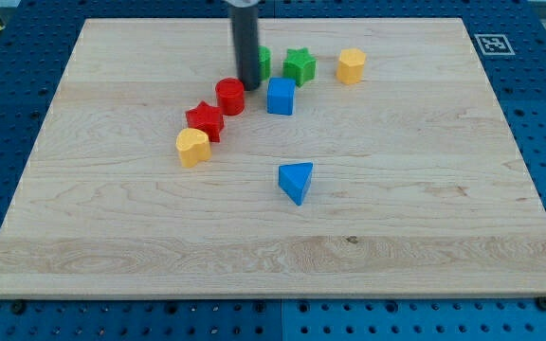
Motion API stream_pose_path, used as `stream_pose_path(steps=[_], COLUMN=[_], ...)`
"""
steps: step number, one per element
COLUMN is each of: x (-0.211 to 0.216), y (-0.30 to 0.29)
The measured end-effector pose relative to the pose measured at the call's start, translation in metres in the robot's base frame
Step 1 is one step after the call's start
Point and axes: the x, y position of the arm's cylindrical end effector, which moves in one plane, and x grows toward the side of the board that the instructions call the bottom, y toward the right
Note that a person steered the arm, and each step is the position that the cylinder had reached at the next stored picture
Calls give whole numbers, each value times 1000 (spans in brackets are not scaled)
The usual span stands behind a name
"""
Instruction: Slide the yellow hexagon towards down
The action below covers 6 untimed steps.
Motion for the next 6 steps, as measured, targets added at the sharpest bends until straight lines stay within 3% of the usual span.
stream_pose_path(steps=[3, 5, 6], x=[23, -63, -96], y=[-46, -35, 18])
